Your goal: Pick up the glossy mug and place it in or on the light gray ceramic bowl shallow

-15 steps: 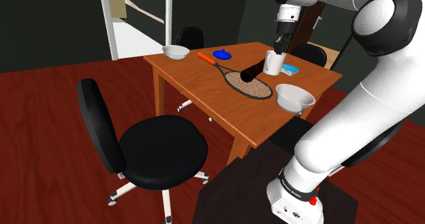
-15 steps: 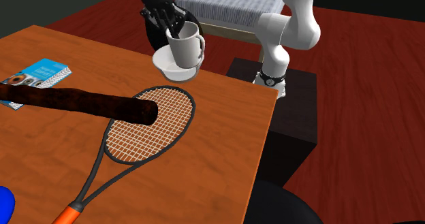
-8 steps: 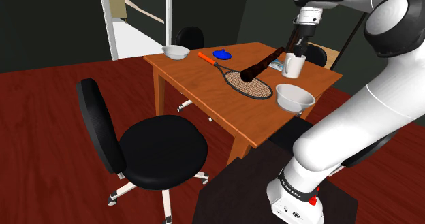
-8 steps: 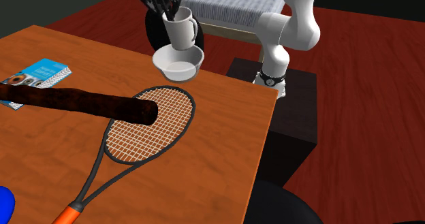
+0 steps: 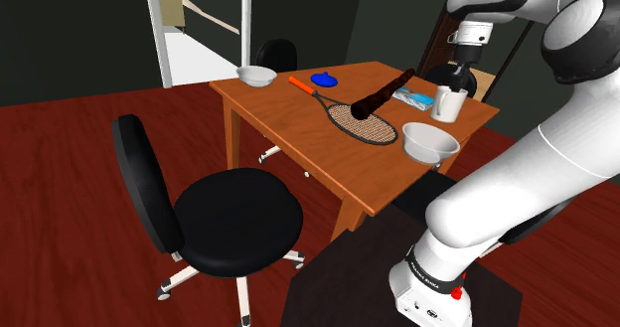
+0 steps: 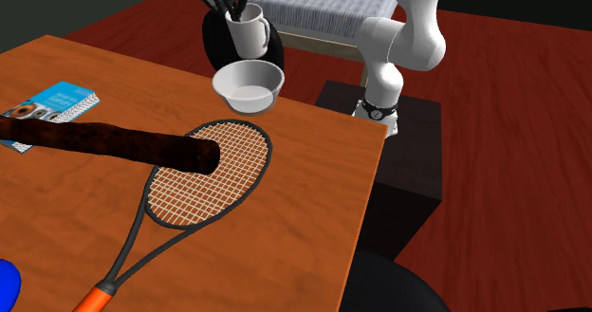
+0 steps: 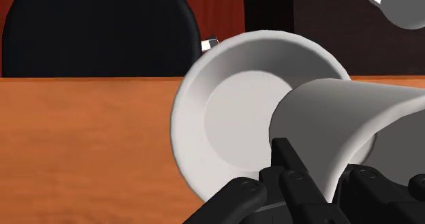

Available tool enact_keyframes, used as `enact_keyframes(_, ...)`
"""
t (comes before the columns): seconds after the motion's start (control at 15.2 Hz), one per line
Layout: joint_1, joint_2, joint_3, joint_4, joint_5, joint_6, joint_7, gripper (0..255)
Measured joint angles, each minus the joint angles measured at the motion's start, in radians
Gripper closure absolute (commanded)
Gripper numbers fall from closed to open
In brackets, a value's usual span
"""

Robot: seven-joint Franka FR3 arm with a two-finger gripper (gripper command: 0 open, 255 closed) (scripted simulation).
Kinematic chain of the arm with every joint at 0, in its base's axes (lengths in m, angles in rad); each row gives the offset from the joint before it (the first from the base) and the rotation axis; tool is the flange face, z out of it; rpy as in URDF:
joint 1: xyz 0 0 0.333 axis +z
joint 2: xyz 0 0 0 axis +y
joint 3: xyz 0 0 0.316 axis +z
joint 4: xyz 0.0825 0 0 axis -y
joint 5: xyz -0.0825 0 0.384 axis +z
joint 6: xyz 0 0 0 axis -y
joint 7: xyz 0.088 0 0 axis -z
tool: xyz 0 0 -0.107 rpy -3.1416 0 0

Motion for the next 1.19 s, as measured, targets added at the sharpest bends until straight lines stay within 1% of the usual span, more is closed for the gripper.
enact_keyframes(0.92, -0.009, 0.007, -0.023, -0.181, -0.008, 0.187, 0.015, 255)
enact_keyframes(1.19, -0.009, 0.006, -0.024, -0.191, -0.008, 0.197, 0.017, 255)
